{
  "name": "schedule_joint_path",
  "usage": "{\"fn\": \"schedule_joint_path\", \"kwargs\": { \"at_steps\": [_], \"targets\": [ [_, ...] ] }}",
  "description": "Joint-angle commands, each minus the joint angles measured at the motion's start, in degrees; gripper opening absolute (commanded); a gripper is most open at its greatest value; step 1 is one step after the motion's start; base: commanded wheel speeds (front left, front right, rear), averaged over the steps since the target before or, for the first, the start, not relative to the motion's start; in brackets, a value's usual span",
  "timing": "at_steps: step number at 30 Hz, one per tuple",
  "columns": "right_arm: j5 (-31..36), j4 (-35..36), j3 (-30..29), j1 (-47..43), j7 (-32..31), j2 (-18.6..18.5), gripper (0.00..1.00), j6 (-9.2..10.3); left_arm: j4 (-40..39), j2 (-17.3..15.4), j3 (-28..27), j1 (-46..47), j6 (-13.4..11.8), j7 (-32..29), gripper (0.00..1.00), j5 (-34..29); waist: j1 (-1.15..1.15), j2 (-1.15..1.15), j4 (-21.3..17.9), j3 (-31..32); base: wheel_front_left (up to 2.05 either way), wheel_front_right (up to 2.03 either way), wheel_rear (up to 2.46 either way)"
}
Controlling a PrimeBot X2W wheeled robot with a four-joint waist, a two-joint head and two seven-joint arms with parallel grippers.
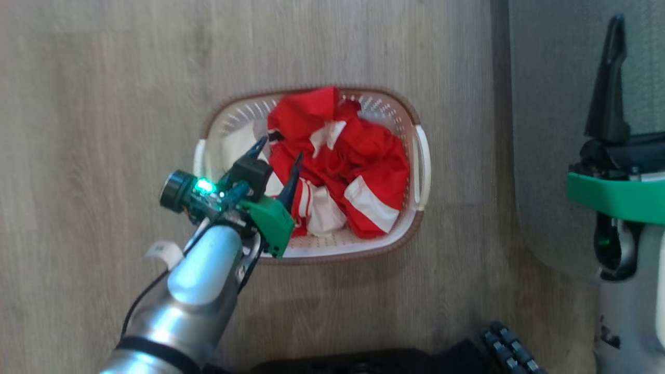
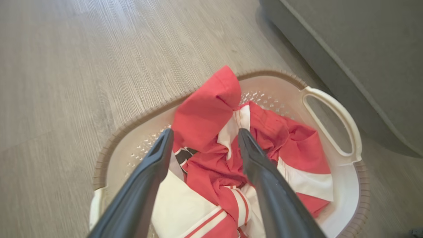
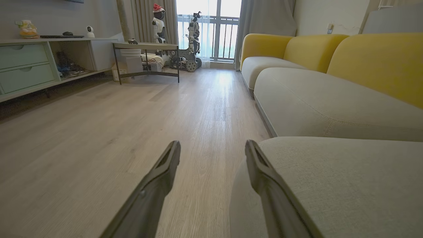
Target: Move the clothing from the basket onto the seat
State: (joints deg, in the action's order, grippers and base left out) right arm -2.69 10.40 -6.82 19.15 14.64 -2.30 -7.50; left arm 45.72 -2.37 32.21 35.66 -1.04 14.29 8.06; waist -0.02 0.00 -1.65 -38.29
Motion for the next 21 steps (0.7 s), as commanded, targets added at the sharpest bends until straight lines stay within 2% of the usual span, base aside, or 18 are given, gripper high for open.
{"fn": "schedule_joint_path", "kwargs": {
  "at_steps": [1, 12, 21],
  "targets": [
    [-0.5, 2.8, 1.6, 0.6, 0.4, -0.6, 1.00, 0.01, 1.0, -0.5, -0.2, 1.5, -0.2, 0.7, 1.00, 0.9, 0.02, 0.00, -2.0, -4.1, 0.00, 0.00, 0.00],
    [-2.1, 7.0, 3.3, 2.9, 0.4, -0.6, 1.00, 0.01, 12.0, -0.5, 4.4, 10.5, -1.3, 0.7, 1.00, 4.9, 0.02, 0.00, -5.1, -10.2, 0.00, 0.00, 0.00],
    [-3.4, 8.2, 3.6, 3.1, 0.4, -0.6, 1.00, 0.01, 16.2, -0.5, 4.2, 14.6, -4.7, 0.7, 1.00, 5.1, 0.02, 0.00, -6.6, -12.2, 0.00, 0.00, 0.00]
  ]
}}
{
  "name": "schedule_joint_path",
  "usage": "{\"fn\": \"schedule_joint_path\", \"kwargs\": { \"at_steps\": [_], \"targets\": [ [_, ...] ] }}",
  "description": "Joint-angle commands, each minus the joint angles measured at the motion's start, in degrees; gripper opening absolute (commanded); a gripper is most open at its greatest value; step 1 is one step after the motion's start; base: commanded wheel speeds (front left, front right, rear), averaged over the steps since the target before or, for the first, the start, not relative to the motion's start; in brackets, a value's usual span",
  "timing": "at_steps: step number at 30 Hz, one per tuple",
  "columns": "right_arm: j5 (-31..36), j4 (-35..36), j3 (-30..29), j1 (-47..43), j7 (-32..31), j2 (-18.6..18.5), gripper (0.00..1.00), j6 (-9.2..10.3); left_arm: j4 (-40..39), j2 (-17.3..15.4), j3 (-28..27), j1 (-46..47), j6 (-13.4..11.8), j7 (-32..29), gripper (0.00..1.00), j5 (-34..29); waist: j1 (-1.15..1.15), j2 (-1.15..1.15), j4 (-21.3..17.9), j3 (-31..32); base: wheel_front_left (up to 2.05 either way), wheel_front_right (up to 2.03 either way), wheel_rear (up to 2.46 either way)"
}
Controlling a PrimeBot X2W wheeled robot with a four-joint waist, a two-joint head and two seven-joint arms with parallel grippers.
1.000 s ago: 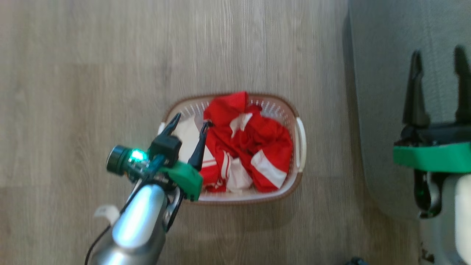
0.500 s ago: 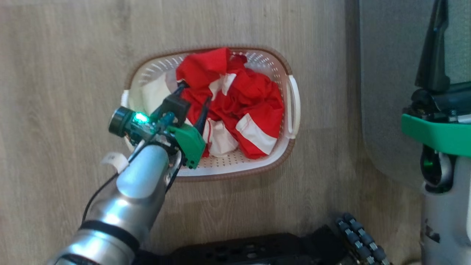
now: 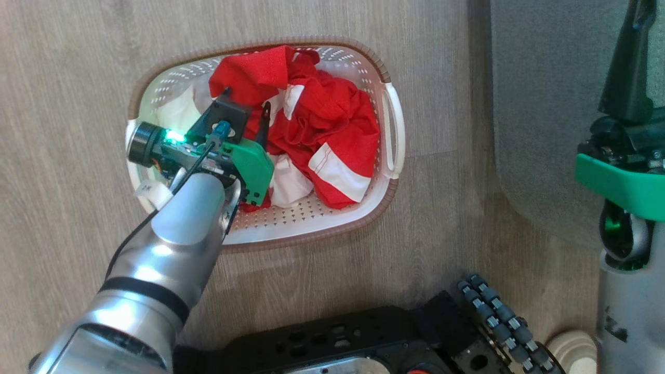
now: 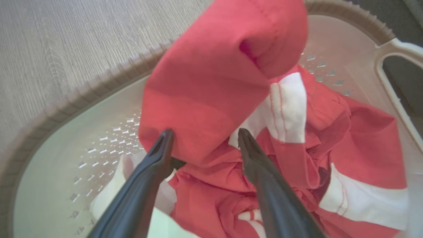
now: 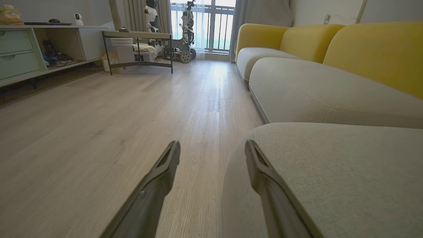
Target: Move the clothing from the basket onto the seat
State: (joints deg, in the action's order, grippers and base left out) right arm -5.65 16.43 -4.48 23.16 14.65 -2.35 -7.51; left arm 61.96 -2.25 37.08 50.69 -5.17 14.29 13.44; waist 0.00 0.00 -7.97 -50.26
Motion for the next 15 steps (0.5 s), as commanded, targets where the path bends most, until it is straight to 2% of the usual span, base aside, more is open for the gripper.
{"fn": "schedule_joint_path", "kwargs": {
  "at_steps": [1, 9, 10, 11, 12, 13, 15],
  "targets": [
    [-0.6, 2.2, 1.4, -0.9, 0.3, -0.5, 1.00, 0.02, 0.5, -0.6, -0.6, -0.1, -0.8, 0.7, 1.00, -0.5, 0.00, 0.00, -0.5, -0.4, 0.00, 0.00, 0.00],
    [-1.7, 2.6, 1.7, -0.7, 0.3, -0.5, 1.00, 0.02, 2.3, -0.6, -0.2, 1.9, -1.9, 0.7, 1.00, -1.1, 0.00, 0.00, -1.7, -1.4, 0.00, 0.00, 0.00],
    [-1.8, 2.6, 1.7, -0.7, 0.3, -0.5, 1.00, 0.02, 2.2, -0.6, -0.1, 2.0, -1.9, 0.7, 0.73, -1.1, 0.00, 0.00, -1.9, -1.4, 0.00, 0.00, 0.00],
    [-1.9, 2.6, 1.6, -0.7, 0.3, -0.5, 1.00, 0.02, 2.0, -0.6, 0.1, 2.1, -2.0, 0.7, 0.36, -1.1, 0.00, 0.00, -2.0, -1.5, 0.00, 0.00, 0.00],
    [-2.0, 2.6, 1.6, -0.7, 0.3, -0.5, 1.00, 0.02, 1.8, -0.6, 0.1, 2.1, -2.0, 0.7, 0.05, -1.0, 0.00, 0.00, -2.1, -1.5, 0.00, 0.00, 0.00],
    [-2.0, 2.5, 1.6, -0.7, 0.3, -0.5, 1.00, 0.02, 1.7, -0.6, 0.2, 2.1, -2.0, 0.7, 0.00, -1.0, 0.00, 0.00, -2.1, -1.5, 0.00, 0.00, 0.00],
    [-2.1, 2.4, 1.6, -0.7, 0.3, -0.5, 1.00, 0.02, 1.4, -0.6, 0.4, 1.9, -1.7, 0.7, 0.00, -0.9, 0.00, 0.00, -2.2, -1.3, 0.00, 0.00, 0.00]
  ]
}}
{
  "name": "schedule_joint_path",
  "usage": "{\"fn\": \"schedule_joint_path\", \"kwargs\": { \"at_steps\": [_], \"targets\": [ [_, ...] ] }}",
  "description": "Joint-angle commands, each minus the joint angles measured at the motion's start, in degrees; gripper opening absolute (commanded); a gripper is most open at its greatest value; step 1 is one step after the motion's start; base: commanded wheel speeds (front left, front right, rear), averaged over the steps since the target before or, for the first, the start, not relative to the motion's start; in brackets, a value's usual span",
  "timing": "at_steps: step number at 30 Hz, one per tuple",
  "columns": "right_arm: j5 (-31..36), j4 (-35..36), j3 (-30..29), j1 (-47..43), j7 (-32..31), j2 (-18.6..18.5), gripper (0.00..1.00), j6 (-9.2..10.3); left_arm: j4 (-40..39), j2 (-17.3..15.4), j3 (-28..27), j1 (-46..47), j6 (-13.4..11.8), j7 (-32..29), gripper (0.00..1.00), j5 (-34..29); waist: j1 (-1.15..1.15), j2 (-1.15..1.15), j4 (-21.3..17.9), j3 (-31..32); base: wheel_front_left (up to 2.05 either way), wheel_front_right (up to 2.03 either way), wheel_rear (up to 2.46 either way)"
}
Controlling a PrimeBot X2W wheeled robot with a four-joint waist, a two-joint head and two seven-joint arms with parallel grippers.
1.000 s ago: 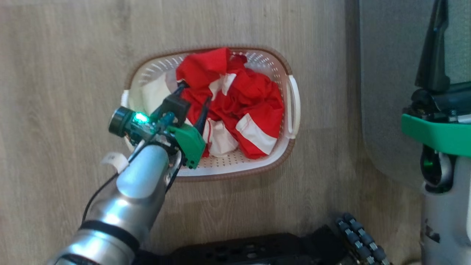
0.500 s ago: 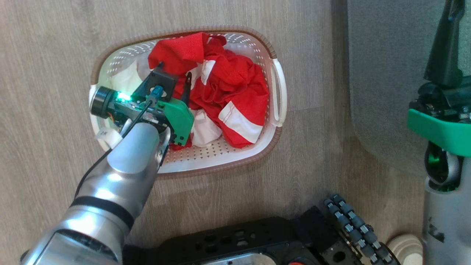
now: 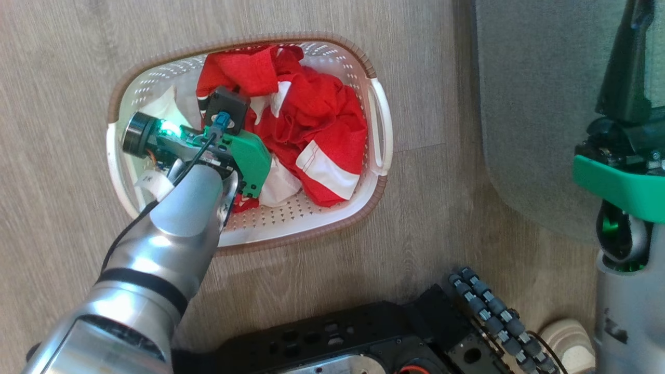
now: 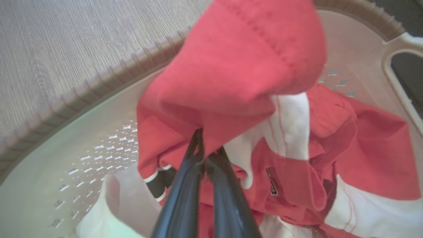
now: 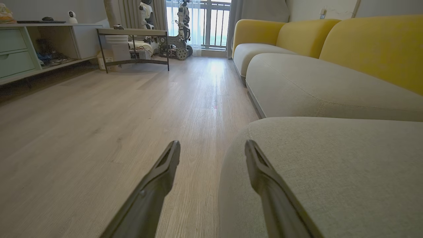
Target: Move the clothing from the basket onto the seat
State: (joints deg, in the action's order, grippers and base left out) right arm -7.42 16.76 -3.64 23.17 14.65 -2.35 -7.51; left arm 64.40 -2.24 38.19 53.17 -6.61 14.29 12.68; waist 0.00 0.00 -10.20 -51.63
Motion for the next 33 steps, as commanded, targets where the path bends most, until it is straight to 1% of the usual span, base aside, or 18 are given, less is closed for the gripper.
{"fn": "schedule_joint_path", "kwargs": {
  "at_steps": [1, 6, 9, 15, 17, 25, 27, 28, 33],
  "targets": [
    [-0.4, 2.0, 0.7, -0.7, 0.3, -0.5, 1.00, 0.02, -1.2, -0.6, -0.6, -0.7, -0.2, 0.7, 0.00, -0.1, 0.00, 0.00, 0.0, 0.1, 0.00, 0.00, 0.00],
    [-0.3, 1.0, 0.3, -0.8, 0.3, -0.5, 1.00, 0.02, -4.1, -0.6, -0.6, -2.3, 0.4, 0.7, 0.00, 1.0, 0.00, 0.00, 0.8, 1.7, 0.00, 0.00, 0.00],
    [-0.1, -0.2, 0.7, -1.0, 0.3, -0.5, 1.00, 0.02, -7.1, -0.6, -1.3, -4.3, 1.9, 0.7, 0.00, 2.8, 0.00, 0.00, 1.4, 3.7, 0.00, 0.00, 0.00],
    [0.1, -3.6, 1.6, -2.0, 0.3, -0.5, 1.00, 0.02, -13.9, -0.6, -2.8, -9.1, 3.3, 0.7, 0.00, 3.7, 0.00, 0.00, 3.2, 9.5, 0.00, 0.00, 0.00],
    [0.2, -4.7, 1.7, -2.6, 0.3, -0.5, 1.00, 0.02, -16.1, -0.6, -3.2, -11.0, 4.4, 0.7, 0.00, 3.6, 0.00, 0.00, 3.7, 11.9, 0.00, 0.00, 0.00],
    [1.2, -9.9, 1.8, -6.8, 0.3, -0.5, 1.00, 0.02, -23.2, -1.2, -5.5, -17.5, 7.2, 0.7, 0.00, 2.8, 0.00, 0.00, 6.6, 23.7, 0.00, 0.00, 0.00],
    [1.4, -11.5, 1.8, -8.2, 0.3, -0.5, 1.00, 0.02, -24.5, -1.1, -5.7, -18.7, 7.8, 0.7, 0.00, 2.7, 0.00, 0.00, 7.3, 27.2, 0.00, 0.00, 0.00],
    [1.6, -13.1, 1.8, -9.7, 0.3, -0.5, 1.00, 0.02, -25.4, -1.1, -5.9, -19.7, 8.3, 0.7, 0.00, 2.7, 0.00, 0.00, 8.0, 30.6, 0.00, 0.00, 0.00],
    [1.9, -16.8, 1.7, -14.2, 0.3, -0.5, 1.00, 0.02, -25.9, -1.1, -6.2, -20.5, 9.4, 0.7, 0.00, 3.6, 0.00, 0.00, 9.6, 39.6, 0.00, 0.00, 0.00]
  ]
}}
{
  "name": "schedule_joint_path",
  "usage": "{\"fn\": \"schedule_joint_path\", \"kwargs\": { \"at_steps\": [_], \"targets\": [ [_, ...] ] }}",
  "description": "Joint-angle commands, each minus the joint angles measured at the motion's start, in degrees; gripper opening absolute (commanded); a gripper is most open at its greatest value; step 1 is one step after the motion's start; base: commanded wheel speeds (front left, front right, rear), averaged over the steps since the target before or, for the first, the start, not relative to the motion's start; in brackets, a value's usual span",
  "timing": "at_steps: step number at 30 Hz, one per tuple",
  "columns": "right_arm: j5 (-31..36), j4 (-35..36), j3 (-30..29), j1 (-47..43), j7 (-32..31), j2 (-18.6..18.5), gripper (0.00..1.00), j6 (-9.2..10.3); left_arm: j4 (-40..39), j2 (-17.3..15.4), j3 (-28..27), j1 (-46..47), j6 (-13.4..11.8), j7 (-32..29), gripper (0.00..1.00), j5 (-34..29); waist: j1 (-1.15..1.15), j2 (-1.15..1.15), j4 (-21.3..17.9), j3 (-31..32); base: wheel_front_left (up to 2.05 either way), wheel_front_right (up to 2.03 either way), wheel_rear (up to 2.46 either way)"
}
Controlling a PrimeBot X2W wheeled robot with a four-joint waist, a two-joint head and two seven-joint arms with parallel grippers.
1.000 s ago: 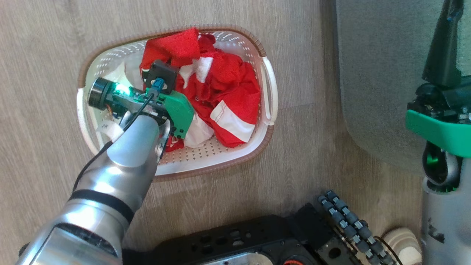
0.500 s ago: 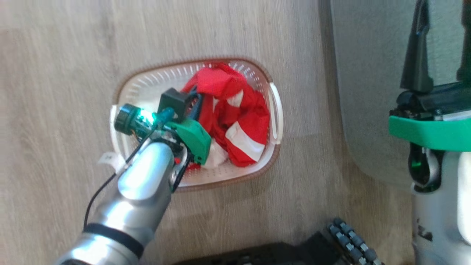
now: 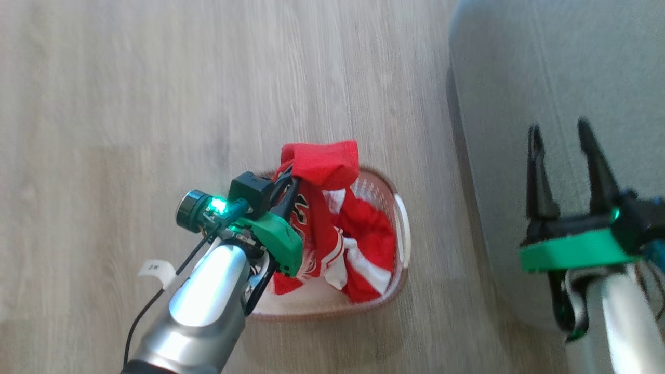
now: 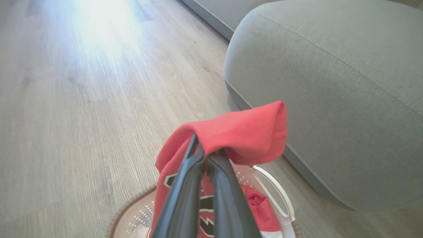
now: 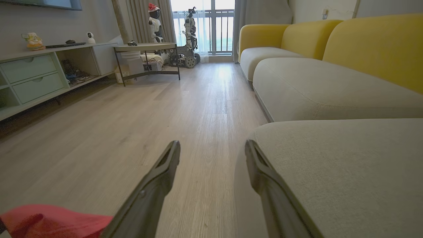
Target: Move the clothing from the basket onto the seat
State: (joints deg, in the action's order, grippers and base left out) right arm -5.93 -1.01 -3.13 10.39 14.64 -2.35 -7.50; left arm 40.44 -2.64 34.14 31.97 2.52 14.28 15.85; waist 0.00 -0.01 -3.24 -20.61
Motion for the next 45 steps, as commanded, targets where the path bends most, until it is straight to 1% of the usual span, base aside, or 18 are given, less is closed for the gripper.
{"fn": "schedule_joint_path", "kwargs": {
  "at_steps": [1, 10, 19, 23, 26, 28, 36, 40, 45],
  "targets": [
    [0.5, 0.3, 1.3, -2.4, 0.4, -0.5, 1.00, 0.01, -1.9, -0.6, -2.2, 0.9, 0.5, 0.7, 0.00, 0.8, 0.00, 0.01, 2.8, 10.2, 0.00, 0.00, 0.00],
    [0.4, -3.1, 2.6, -8.4, 0.4, -0.5, 1.00, 0.01, -2.6, -0.5, -2.0, 4.0, 1.5, -1.4, 0.00, 2.5, 0.00, 0.01, 3.2, 20.4, 0.00, 0.00, 0.00],
    [0.3, -5.9, 5.9, -9.0, 0.4, -0.5, 1.00, 0.01, -5.3, -0.3, -1.0, 11.0, 2.1, -6.3, 0.00, 5.0, 0.00, 0.01, 3.1, 23.9, 0.00, 0.00, 0.00],
    [0.5, -7.0, 7.7, -8.2, 0.4, -0.5, 1.00, 0.01, -6.3, -0.3, 0.7, 13.7, 2.3, -8.1, 0.00, 7.2, 0.00, 0.01, 3.2, 24.9, 0.00, 0.00, 0.00],
    [0.8, -7.8, 9.2, -7.2, 0.4, -0.5, 1.00, 0.01, -8.0, -0.3, 2.7, 15.6, 1.8, -8.4, 0.00, 9.5, 0.00, 0.01, 3.3, 25.4, 0.00, 0.00, 0.00],
    [1.3, -8.5, 10.6, -6.4, 0.4, -0.5, 1.00, 0.01, -9.1, -0.3, 4.0, 16.7, 1.0, -8.2, 0.00, 10.9, 0.00, 0.01, 3.5, 25.7, 0.00, 0.00, 0.00],
    [2.9, -12.9, 18.8, 0.4, 0.4, -0.5, 1.00, 0.01, -11.7, -0.2, 9.2, 20.1, -1.6, -6.6, 0.00, 15.2, 0.00, 0.01, 4.4, 26.9, 0.00, 0.00, 0.00],
    [3.4, -16.4, 20.8, 4.3, 0.4, -0.5, 1.00, 0.01, -12.7, -0.2, 11.7, 21.0, -2.6, -5.9, 0.00, 17.1, 0.00, 0.01, 5.3, 27.5, 0.00, 0.00, 0.00],
    [4.3, -22.6, 22.7, 7.8, 0.4, -0.5, 1.00, 0.01, -13.6, -0.2, 14.5, 21.5, -3.6, -5.1, 0.00, 19.2, 0.00, 0.01, 6.8, 28.1, 0.00, 0.00, 0.00]
  ]
}}
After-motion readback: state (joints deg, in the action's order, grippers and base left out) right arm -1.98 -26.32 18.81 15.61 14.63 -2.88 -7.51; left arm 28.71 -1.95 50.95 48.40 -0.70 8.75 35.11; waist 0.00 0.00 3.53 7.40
